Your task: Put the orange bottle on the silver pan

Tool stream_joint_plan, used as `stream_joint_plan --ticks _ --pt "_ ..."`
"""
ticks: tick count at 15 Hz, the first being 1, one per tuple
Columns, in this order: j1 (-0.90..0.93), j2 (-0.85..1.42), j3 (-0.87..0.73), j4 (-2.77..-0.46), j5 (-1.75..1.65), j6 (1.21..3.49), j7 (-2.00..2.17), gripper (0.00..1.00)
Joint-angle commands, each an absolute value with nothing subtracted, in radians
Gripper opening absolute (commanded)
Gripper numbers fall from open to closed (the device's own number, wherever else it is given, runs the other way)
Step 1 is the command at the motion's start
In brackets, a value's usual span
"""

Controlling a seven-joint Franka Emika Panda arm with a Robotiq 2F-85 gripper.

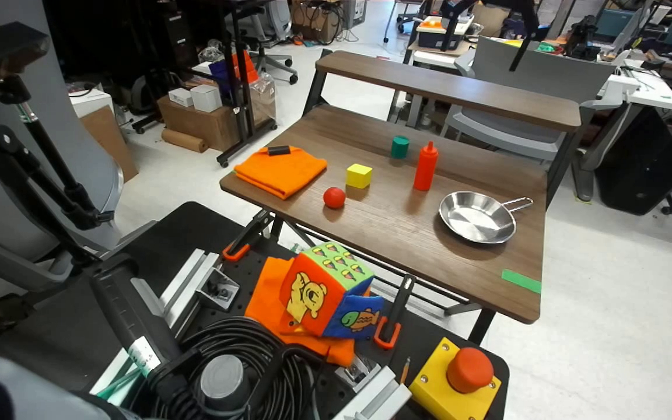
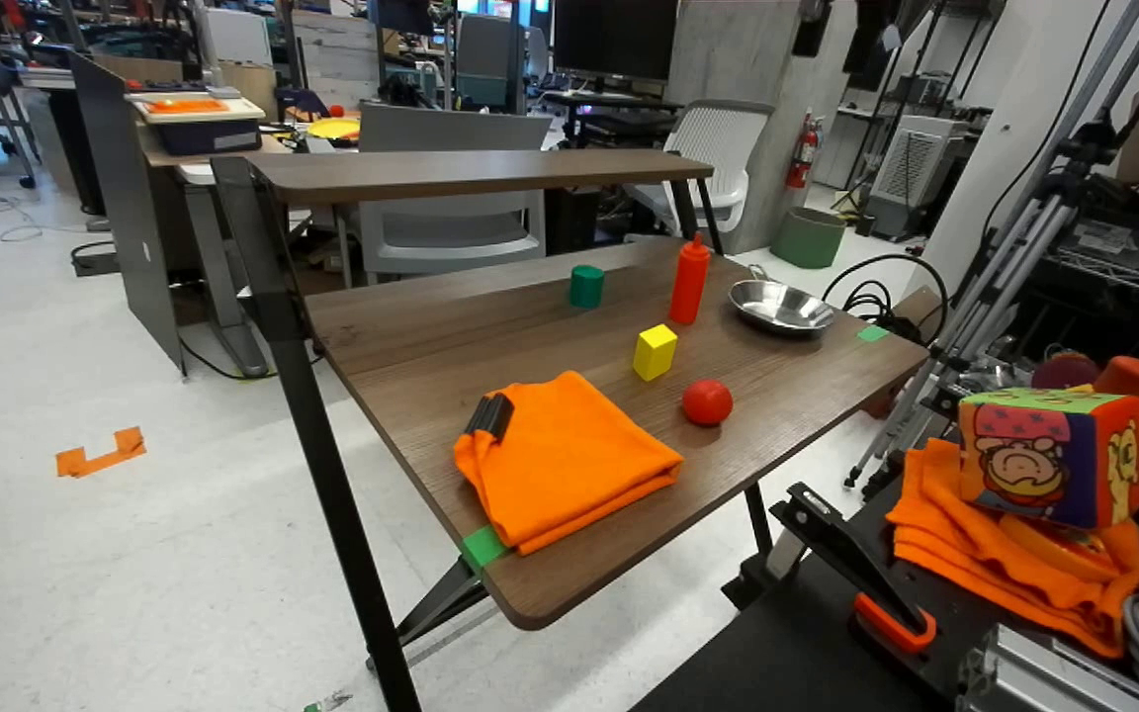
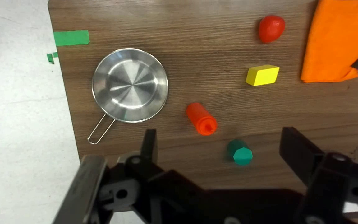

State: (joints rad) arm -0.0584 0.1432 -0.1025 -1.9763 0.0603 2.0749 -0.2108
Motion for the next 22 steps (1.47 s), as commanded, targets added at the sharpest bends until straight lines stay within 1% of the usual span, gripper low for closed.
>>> stream_joint_plan --ticks 1,9,18,22 --pt "-0.05 0.263 -0.074 -1.89 0.004 2.093 -0.148 1.0" --pt "-0.007 0.459 -0.06 -1.812 -0.132 2.107 -0.052 1.0" --pt "0.026 0.61 -0.053 -1.739 -0.132 2.178 0.002 1.0" --pt "0.026 0.662 -0.057 -1.697 -0.133 2.174 0.009 1.0"
